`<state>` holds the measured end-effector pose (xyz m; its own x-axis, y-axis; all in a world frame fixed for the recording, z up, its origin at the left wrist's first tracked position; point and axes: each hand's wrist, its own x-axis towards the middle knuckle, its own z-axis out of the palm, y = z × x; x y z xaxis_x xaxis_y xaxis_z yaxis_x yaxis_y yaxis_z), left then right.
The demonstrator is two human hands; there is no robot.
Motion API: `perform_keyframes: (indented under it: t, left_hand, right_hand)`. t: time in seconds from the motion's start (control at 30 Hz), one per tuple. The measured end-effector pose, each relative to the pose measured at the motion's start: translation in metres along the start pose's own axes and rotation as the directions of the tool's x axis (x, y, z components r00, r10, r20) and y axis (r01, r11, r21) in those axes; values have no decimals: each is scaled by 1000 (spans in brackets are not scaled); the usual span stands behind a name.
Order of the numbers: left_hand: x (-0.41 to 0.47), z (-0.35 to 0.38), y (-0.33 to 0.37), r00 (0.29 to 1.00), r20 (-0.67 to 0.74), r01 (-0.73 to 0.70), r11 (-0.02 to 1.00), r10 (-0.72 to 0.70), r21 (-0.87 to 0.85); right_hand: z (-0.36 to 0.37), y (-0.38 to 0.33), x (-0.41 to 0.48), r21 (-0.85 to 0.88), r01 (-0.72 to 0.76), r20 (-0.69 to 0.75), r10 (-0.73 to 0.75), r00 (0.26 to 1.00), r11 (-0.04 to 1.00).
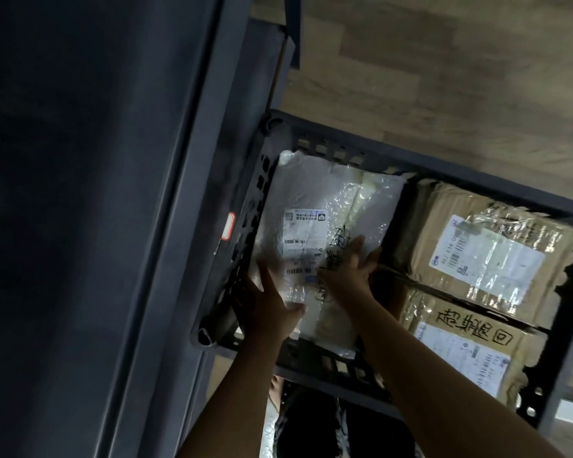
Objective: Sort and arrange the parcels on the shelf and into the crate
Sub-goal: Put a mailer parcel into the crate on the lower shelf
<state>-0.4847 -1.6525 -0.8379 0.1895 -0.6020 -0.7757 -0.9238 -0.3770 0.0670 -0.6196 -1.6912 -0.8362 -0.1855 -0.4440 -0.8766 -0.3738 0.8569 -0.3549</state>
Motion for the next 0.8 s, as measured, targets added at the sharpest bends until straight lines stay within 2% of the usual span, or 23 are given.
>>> perform_keyframes:
  t: [0.07,0.17,0.3,0.4,0.53,0.67,0.77,0.8]
  left_hand:
    - [-11,-5,-3,1000,11,-22,1000,22,-3]
    - [-33,-17,-7,999,-27,-45,999,44,-24]
    - [-69,-46,0,974,-178,-141,990,142,16]
    - [-101,-75,11,939,-280,-195,979,201,50]
    - [-150,-126,29,930,-280,-230,972,236,56]
    - [-209,-182,38,900,-360,-274,961,247,-24]
    - [-265,-223,38,926,-301,-268,958,226,-103]
    - [-281,-231,38,903,-334,-335,929,269,-158]
  right_hand:
    - [-8,0,-14,-101,42,-59,-48,997,994]
    - [-17,10,-45,-226,172,-142,-207,968,959]
    - [-24,19,-93,-486,236,24,-257,966,842]
    - [-33,8,-135,-546,244,-6,-296,955,801]
    - [-57,-27,-192,-562,256,-131,-390,911,787]
    - [-89,-73,-249,-630,279,-150,-465,872,725]
    - [-106,-103,-299,-631,322,-116,-496,860,706]
    - [-109,-111,-317,-635,332,-103,-503,858,697]
